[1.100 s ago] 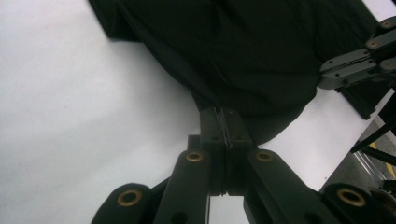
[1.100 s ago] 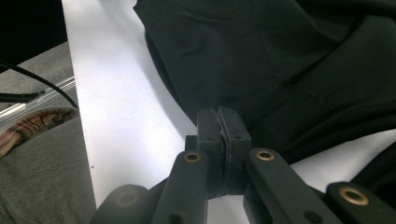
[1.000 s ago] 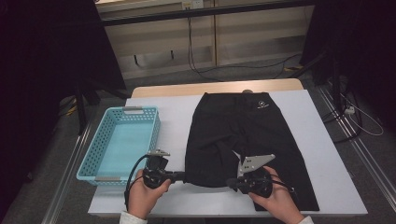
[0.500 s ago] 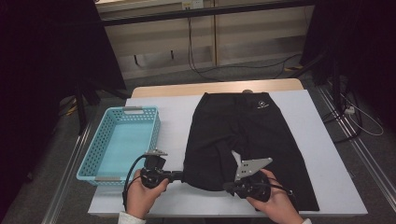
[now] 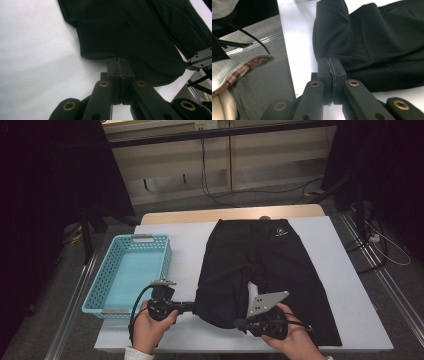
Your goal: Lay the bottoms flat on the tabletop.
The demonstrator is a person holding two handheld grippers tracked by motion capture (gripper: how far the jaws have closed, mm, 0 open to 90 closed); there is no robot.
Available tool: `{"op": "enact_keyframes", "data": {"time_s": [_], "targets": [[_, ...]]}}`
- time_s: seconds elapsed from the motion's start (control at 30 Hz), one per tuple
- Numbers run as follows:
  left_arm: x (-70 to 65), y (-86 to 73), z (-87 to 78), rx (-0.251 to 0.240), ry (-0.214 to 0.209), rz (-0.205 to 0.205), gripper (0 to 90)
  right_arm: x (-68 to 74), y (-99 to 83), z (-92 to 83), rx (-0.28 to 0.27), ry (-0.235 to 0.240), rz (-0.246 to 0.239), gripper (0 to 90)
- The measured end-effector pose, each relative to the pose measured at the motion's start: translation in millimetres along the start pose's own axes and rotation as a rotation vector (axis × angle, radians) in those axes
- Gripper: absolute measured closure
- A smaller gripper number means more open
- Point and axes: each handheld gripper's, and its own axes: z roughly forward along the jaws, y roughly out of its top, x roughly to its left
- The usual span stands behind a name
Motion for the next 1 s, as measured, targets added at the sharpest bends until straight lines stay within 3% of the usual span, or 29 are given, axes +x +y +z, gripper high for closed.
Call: {"op": "enact_keyframes", "data": {"time_s": [0.17, 0.23, 0.3, 0.37, 0.4, 0.47, 0.53, 0.67, 0.83, 1.0], "targets": [[-3.8, 1.5, -6.2, -0.036, 0.004, 0.0, 88.1, 3.9, 0.2, -1.0, 0.007, 0.029, -0.006, 88.8], [-4.4, 3.0, -1.7, -0.048, 0.033, -0.011, 70.9, 4.5, -1.1, 0.0, 0.022, 0.039, -0.006, 88.7], [-6.0, 4.0, 5.1, -0.047, 0.075, 0.014, 63.3, 3.7, -3.1, 1.3, 0.042, 0.067, -0.009, 87.1], [-5.8, 5.2, 11.9, -0.052, 0.109, 0.015, 48.4, 5.3, -5.9, 3.1, 0.065, 0.083, -0.028, 80.7], [-4.7, 5.7, 15.4, -0.047, 0.123, 0.019, 43.7, 6.3, -7.2, 4.0, 0.071, 0.075, -0.033, 71.8], [-2.0, 6.1, 23.6, -0.039, 0.142, 0.014, 38.5, 6.1, -8.2, 4.2, 0.072, 0.014, -0.044, 62.7], [-0.1, 6.5, 31.8, -0.023, 0.162, 0.016, 32.5, 1.9, -8.4, 1.8, 0.053, -0.004, -0.028, 60.4], [0.9, 6.6, 43.4, -0.014, 0.181, 0.029, 27.5, -6.7, -9.7, -6.4, 0.015, -0.087, 0.009, 48.6], [2.2, 7.0, 49.5, -0.008, 0.209, 0.058, 23.4, -18.4, -14.6, -10.9, -0.01, -0.162, 0.05, 42.7], [-1.3, 8.2, 50.9, -0.02, 0.201, 0.083, 18.7, -33.5, -16.2, -12.8, -0.035, -0.252, 0.087, 35.3]]}}
